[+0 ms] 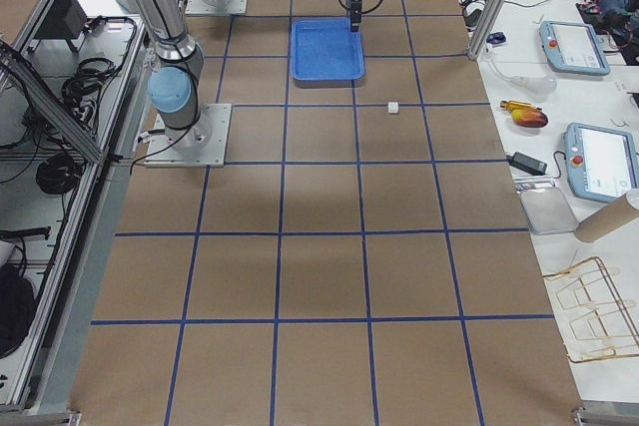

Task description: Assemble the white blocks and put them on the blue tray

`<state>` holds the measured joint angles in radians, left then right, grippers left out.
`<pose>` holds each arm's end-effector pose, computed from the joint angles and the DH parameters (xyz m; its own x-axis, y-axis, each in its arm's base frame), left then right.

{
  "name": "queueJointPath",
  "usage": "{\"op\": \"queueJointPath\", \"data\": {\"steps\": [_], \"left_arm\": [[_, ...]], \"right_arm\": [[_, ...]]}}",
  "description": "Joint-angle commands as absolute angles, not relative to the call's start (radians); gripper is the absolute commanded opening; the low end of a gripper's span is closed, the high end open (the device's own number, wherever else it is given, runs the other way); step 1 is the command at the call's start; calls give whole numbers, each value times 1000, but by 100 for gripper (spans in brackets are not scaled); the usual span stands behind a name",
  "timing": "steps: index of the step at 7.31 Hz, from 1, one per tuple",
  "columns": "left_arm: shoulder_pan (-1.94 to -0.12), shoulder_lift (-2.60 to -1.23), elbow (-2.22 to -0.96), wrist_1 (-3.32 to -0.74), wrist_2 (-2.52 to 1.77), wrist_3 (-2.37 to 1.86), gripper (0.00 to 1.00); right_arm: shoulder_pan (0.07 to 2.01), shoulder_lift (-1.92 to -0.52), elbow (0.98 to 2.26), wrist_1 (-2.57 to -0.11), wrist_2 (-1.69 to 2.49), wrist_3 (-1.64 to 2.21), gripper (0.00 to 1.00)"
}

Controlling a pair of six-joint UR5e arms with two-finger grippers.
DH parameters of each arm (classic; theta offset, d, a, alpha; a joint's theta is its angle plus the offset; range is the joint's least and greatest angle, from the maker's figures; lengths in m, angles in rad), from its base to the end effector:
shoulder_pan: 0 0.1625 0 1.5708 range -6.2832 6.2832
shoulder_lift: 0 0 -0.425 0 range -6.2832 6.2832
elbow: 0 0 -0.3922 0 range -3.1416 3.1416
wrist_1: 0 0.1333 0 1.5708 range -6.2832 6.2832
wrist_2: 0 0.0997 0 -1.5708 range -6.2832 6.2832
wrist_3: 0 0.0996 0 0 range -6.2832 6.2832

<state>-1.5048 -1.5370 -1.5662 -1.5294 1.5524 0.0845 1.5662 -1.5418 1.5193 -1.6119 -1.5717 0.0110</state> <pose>-0.1029 -0.4927 0.5110 -0.9997 0.0197 0.0115 0.0187 0.9965 -0.0810 0.1309 -0.5109 0.5031 -0.9999 0.0156 0.0002 0.0156 0.9979 -0.0636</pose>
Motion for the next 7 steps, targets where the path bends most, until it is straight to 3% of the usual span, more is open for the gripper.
{"op": "queueJointPath", "data": {"steps": [1, 4, 7], "left_arm": [[-1505, -1539, -1566, -1529, 1552, 84, 100], [-1491, -1546, -1565, -1529, 1552, 86, 100], [-1444, -1723, -1546, -1371, 1549, 112, 100]], "right_arm": [[1566, -1545, 1520, -1611, -1572, 24, 100], [1598, -1485, 1513, -1664, -1566, 3, 100], [1595, -1219, 1511, -2004, -1566, -161, 100]]}}
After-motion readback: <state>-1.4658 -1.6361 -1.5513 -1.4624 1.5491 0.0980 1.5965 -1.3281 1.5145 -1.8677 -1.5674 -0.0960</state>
